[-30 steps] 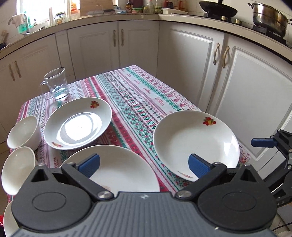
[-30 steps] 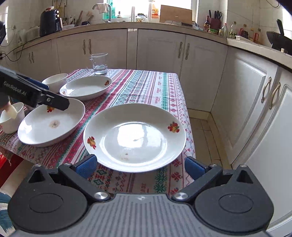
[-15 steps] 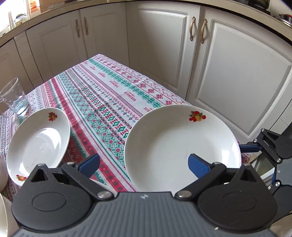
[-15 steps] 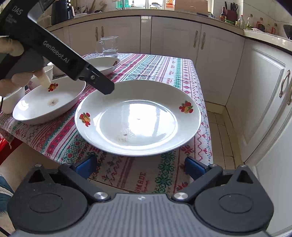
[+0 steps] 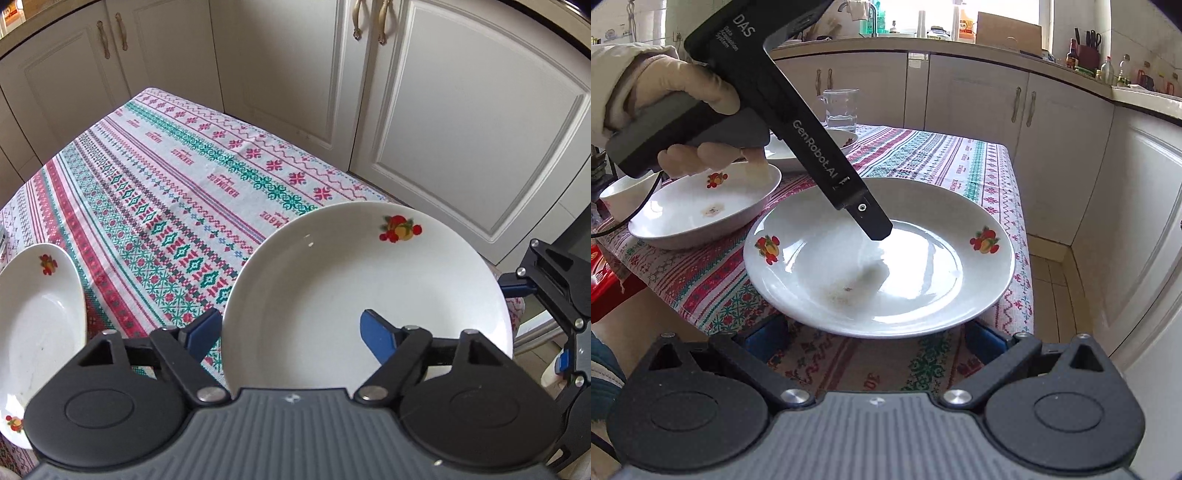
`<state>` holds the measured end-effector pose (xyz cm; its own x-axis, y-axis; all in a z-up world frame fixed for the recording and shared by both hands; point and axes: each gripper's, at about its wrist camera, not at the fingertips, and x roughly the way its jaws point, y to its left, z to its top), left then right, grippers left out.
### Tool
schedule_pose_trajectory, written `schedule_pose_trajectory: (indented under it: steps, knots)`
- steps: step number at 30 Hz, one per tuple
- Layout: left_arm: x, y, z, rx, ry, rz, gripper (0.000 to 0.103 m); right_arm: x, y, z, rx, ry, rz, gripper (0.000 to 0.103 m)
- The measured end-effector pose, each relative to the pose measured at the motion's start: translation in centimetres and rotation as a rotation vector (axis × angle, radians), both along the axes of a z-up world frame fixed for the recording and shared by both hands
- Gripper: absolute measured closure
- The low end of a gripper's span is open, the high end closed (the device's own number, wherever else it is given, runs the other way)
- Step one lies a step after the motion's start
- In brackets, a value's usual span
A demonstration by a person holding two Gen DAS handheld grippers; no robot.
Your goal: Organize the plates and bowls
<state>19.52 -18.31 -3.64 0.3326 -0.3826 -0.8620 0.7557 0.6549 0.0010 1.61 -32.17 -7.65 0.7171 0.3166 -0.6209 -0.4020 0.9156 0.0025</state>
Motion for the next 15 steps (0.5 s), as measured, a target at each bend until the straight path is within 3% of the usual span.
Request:
schedule_pose_trajectory:
  steps: [6,15]
  knots:
    - [1.0,-0.4,-0.4,0.011,0.019,-0.014,0.034,0.3,-0.6,-0.1,0.022,-0.012,0.01,0.0]
    - [1.7,-0.7,-0.6,0.013,0.041,-0.02,0.037,0.4,-0.5,-0.1,0.034,-0.015,0.029,0.0]
